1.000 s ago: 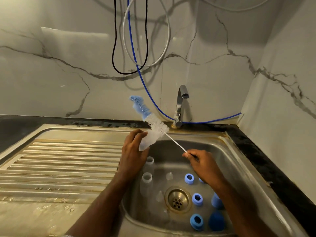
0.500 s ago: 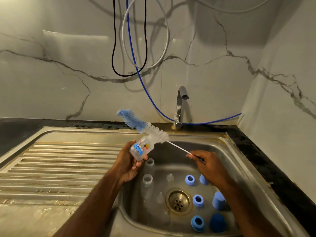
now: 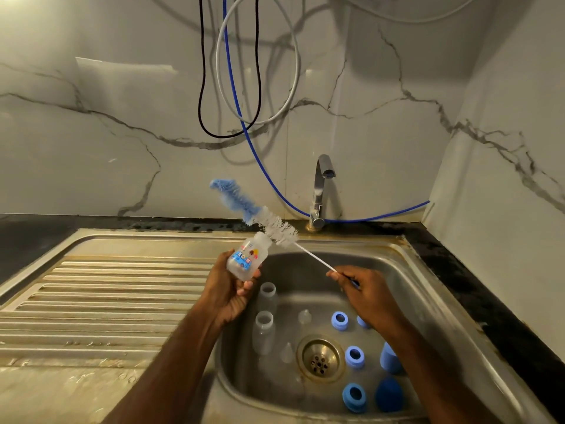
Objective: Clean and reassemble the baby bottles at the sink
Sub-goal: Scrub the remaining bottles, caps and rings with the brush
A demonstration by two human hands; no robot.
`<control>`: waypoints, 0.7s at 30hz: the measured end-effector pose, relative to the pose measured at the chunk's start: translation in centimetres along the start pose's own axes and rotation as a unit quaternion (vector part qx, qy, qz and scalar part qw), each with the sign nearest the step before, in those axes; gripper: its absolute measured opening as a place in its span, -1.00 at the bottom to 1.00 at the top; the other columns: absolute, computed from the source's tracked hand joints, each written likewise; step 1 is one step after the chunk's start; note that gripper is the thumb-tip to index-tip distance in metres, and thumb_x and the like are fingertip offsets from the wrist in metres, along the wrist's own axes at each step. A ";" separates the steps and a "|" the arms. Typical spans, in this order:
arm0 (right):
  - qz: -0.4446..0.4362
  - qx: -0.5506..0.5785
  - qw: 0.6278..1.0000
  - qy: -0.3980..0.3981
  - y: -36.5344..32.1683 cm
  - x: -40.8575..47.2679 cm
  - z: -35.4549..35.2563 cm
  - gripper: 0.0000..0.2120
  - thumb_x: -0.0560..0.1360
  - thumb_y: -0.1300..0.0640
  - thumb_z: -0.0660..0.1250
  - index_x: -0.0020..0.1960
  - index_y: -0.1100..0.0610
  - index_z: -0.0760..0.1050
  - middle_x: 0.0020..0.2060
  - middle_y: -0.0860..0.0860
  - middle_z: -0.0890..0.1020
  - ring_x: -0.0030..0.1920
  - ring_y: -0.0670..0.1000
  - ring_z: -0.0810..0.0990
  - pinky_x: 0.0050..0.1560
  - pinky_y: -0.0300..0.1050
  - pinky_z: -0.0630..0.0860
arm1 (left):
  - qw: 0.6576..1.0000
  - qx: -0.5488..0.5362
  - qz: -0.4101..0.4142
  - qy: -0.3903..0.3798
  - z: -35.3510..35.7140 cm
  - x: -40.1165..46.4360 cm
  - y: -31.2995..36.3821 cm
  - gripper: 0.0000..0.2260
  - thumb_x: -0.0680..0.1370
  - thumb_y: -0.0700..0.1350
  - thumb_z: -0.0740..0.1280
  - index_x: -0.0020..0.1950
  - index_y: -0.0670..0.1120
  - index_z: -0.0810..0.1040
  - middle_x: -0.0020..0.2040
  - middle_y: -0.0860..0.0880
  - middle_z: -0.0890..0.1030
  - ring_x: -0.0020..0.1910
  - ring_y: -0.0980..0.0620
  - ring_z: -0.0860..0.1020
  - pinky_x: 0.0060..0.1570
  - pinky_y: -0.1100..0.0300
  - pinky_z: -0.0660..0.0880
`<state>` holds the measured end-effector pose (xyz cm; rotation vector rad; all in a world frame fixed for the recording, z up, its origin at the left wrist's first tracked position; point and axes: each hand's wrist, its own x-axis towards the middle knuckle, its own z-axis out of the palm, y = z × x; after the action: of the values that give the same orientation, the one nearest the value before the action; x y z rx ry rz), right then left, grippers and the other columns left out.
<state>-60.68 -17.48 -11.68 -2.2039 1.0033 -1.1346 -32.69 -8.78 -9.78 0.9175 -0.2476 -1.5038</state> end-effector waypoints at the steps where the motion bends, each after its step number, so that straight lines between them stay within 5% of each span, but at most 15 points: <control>1: -0.001 -0.007 1.000 -0.004 0.2 0.0 0.2 -0.86 0.58 0.11 0.38 0.06 -0.07 0.68 -0.13 -0.26 0.69 -0.04 -0.23 0.65 0.00 -0.30 0.56 | 1.000 0.006 -0.002 -0.002 0.0 0.1 0.0 -0.48 0.63 0.22 0.19 0.18 -0.25 0.51 -0.29 -0.20 0.59 -0.58 0.06 0.50 -0.64 0.33 0.42; 7: -0.021 -0.030 0.999 -0.019 -0.8 0.2 1.7 -0.85 0.59 0.06 0.36 0.07 -0.01 0.69 -0.12 -0.16 0.71 -0.07 -0.17 0.66 -0.02 -0.16 0.60 | 0.997 0.077 -0.003 -0.007 1.4 -0.1 -1.6 -0.44 0.65 0.24 0.16 0.22 -0.27 0.52 -0.27 -0.20 0.58 -0.57 0.07 0.49 -0.63 0.33 0.43; 12: 0.025 -0.027 0.998 -0.049 0.7 -0.1 -0.5 -0.77 0.58 0.11 0.38 -0.03 -0.26 0.61 -0.12 -0.30 0.68 -0.02 -0.26 0.64 0.03 -0.29 0.55 | 0.999 -0.017 0.021 -0.032 0.0 -0.3 0.7 -0.51 0.65 0.19 0.18 0.19 -0.25 0.52 -0.30 -0.17 0.59 -0.57 0.08 0.50 -0.65 0.34 0.41; 15: 0.016 -0.011 0.999 -0.043 -0.2 0.1 0.8 -0.87 0.58 0.05 0.37 0.02 -0.13 0.68 -0.13 -0.18 0.72 -0.07 -0.18 0.66 -0.02 -0.19 0.59 | 0.999 0.028 0.000 -0.046 0.4 -0.2 -0.5 -0.47 0.64 0.23 0.19 0.18 -0.26 0.52 -0.29 -0.17 0.59 -0.56 0.08 0.51 -0.62 0.33 0.45; 21: 0.033 0.021 0.998 -0.046 -0.3 0.0 0.0 -0.82 0.59 0.08 0.35 -0.02 -0.20 0.63 -0.19 -0.08 0.72 -0.14 -0.10 0.66 -0.09 -0.17 0.57 | 0.985 0.080 0.033 -0.149 1.2 -0.3 -2.2 -0.43 0.56 0.11 0.39 0.41 -0.25 0.41 0.09 -0.28 0.64 -0.13 -0.10 0.68 -0.15 0.08 0.67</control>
<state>-60.62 -17.27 -11.49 -2.1529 0.9973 -1.0070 -35.13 -8.57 -10.26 0.7982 -0.6182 -1.5736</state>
